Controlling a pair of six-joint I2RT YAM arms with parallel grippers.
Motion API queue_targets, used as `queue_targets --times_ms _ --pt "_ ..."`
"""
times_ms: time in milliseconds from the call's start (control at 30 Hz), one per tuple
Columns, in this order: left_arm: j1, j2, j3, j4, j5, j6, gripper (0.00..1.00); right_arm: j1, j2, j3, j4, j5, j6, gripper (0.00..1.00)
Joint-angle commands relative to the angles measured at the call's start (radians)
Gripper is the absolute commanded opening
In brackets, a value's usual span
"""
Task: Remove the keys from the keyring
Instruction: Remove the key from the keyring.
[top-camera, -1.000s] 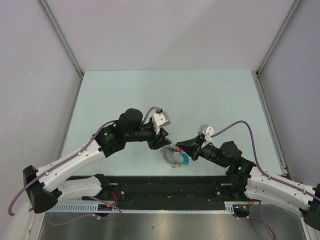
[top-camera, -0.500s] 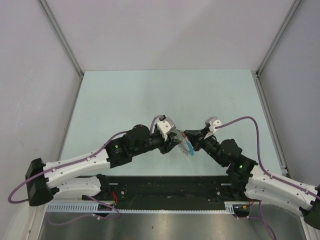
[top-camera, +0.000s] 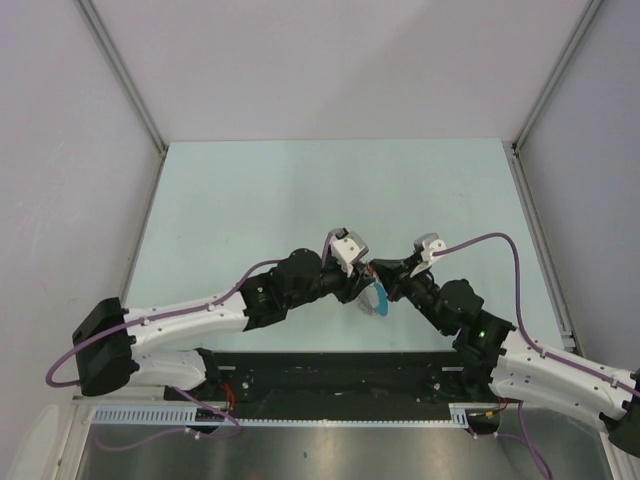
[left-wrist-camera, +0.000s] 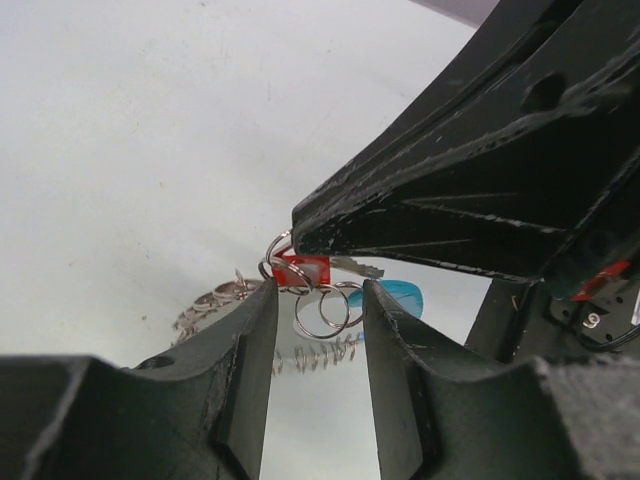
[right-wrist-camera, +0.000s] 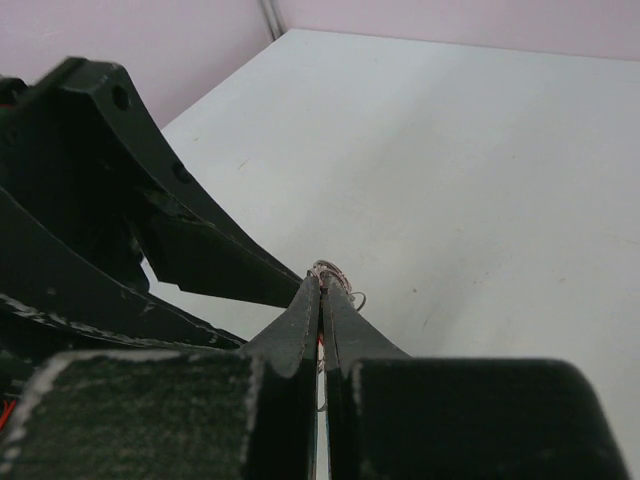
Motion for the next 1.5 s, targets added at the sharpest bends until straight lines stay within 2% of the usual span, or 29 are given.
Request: queue_targets --times_ms 0,200,300,667,967,1033,1167,1200,1267,1300,1333,1467 --pt "-0.005 0.028 0.057 0.047 -0.037 -0.033 0.43 0.007 -0.030 0.057 0.043 0.036 0.010 0.00" --pt "-0.004 0.053 0.063 0.063 -0.077 -0.023 0.43 0.006 -0.040 0.057 0.026 0.030 0.005 0.00" --pt "-0.005 0.056 0.066 0.057 -0.094 -0.010 0.38 0.004 -0.040 0.057 0.023 0.033 0.007 0.00" --pt "-0.005 0.050 0.050 0.062 -0.117 0.015 0.33 0.007 -0.029 0.057 0.029 0.035 0.015 0.00" --pt "-0.005 0.056 0.060 0.057 -0.138 0.040 0.40 0.018 -0.023 0.057 0.035 0.024 0.038 0.00" --pt "-0.004 0.051 0.061 0.057 -0.139 0.049 0.35 0.027 -0.023 0.057 0.035 0.034 0.039 0.00" --pt "-0.004 0.048 0.060 0.060 -0.084 0.064 0.15 0.033 -0.021 0.057 0.040 0.038 0.041 0.00" --pt "-0.005 0.053 0.064 0.059 -0.073 0.067 0.14 0.033 -0.021 0.057 0.043 0.039 0.042 0.00" --pt "-0.004 0.060 0.072 0.053 -0.066 0.066 0.18 0.037 -0.017 0.057 0.047 0.041 0.044 0.00" --pt "-0.004 0.063 0.076 0.047 -0.062 0.064 0.23 0.038 -0.015 0.057 0.049 0.041 0.045 0.00" --pt "-0.005 0.065 0.076 0.047 -0.059 0.064 0.32 0.040 -0.015 0.057 0.050 0.041 0.047 0.00" --pt "-0.005 0.070 0.080 0.047 -0.053 0.072 0.36 0.046 -0.020 0.057 0.050 0.045 0.051 0.00"
